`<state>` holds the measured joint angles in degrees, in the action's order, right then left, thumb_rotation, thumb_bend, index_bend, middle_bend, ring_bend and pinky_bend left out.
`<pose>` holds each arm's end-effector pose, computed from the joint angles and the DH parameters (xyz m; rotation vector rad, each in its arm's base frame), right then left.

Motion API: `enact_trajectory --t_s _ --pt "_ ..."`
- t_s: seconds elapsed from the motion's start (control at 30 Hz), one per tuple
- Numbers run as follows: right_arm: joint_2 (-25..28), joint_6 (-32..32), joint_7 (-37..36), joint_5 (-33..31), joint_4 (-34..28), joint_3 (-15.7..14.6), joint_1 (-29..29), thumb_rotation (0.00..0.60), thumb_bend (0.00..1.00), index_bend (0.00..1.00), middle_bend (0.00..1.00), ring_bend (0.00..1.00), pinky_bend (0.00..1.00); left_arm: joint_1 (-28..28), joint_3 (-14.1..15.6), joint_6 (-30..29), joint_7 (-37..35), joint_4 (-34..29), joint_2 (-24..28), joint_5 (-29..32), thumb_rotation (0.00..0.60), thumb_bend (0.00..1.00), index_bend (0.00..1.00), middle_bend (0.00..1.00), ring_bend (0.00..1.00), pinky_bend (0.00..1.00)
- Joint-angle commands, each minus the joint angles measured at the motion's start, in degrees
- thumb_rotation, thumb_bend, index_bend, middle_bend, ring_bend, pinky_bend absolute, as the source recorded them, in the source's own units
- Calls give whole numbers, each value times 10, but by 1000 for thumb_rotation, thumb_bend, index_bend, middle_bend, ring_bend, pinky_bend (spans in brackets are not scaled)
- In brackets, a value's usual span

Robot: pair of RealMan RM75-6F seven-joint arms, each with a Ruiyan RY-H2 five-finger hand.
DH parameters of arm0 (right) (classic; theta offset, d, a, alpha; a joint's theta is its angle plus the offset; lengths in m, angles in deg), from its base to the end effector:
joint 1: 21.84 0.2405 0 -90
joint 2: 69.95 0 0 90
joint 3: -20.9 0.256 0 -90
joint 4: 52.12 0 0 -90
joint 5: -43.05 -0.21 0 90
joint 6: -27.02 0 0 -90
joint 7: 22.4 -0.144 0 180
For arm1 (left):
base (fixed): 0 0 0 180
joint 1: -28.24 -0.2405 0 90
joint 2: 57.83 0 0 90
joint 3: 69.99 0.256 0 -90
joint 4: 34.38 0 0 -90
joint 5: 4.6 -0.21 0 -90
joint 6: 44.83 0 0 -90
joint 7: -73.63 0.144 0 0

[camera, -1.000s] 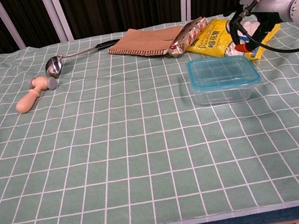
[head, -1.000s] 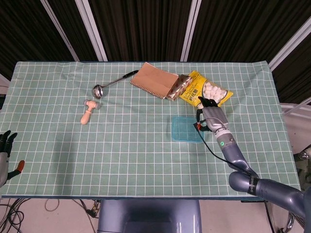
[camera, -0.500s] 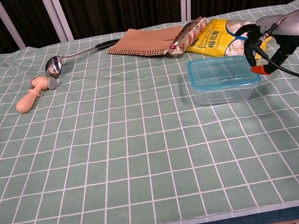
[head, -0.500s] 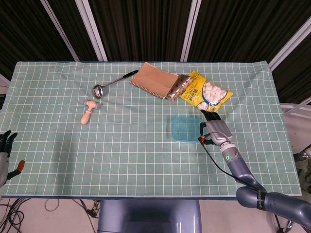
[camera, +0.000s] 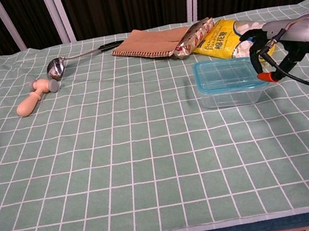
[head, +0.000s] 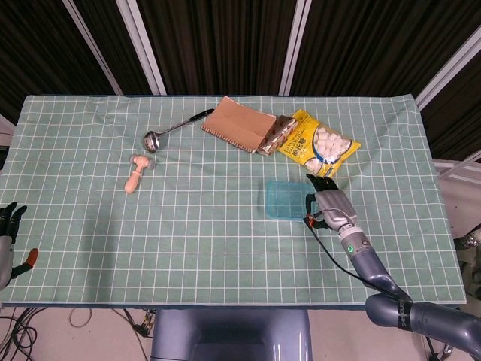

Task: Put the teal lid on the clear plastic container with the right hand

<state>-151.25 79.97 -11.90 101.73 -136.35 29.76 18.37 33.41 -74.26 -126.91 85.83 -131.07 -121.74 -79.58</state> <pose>-0.2005 -0.3549 0.0252 1.7202 -1.1218 0.8608 -0.3210 0.1844 0.1584 -1.3066 -0.9115 -0.6921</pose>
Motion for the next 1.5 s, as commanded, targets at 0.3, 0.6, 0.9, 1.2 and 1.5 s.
enact_trajectory --t_s 0.3,0.6,0.9,1.2,1.5 --pt "-4 -18 19 -2 7 -3 6 600 568 661 0 0 0 0 0 -2 1 1 -1 -1 600 331 85 0 0 0" --pt "-5 -30 34 -20 8 5 16 600 569 661 0 0 0 0 0 -1 1 1 -1 0 600 331 85 0 0 0" --pt "-11 -43 40 -30 15 5 22 600 568 661 0 0 0 0 0 -1 1 0 -1 1 600 331 86 0 0 0" --pt "-16 -57 60 -41 16 2 36 600 569 664 0 0 0 0 0 0 1 0 -1 1 600 331 85 0 0 0" --pt "-27 -63 66 -52 20 -3 40 600 568 664 0 0 0 0 0 1 -1 -1 1 3 600 331 86 0 0 0"
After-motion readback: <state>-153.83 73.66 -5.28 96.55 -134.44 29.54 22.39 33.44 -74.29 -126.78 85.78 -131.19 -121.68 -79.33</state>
